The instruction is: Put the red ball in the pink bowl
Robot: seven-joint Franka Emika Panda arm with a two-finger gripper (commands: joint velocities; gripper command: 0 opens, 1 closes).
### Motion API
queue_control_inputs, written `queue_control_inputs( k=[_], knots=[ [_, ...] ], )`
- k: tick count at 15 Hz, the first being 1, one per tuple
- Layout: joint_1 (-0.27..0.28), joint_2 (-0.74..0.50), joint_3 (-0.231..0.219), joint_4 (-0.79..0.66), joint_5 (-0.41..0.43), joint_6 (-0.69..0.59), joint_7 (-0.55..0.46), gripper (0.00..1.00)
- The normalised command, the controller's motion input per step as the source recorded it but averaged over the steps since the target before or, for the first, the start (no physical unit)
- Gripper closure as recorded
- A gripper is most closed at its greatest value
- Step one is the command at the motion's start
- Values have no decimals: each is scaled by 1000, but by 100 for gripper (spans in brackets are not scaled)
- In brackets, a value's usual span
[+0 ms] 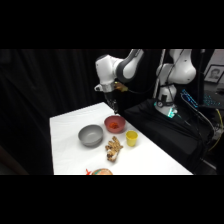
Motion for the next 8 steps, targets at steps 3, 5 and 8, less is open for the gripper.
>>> queue_control_inputs(
  k=[3,5,8],
  knots=[
    [-40,-269,-16,138,-83,-318,-103,0],
    [-41,-203,-17,155,-109,-260,-70,0],
    [-34,-152,-7,171,-131,-242,-44,0]
  ],
)
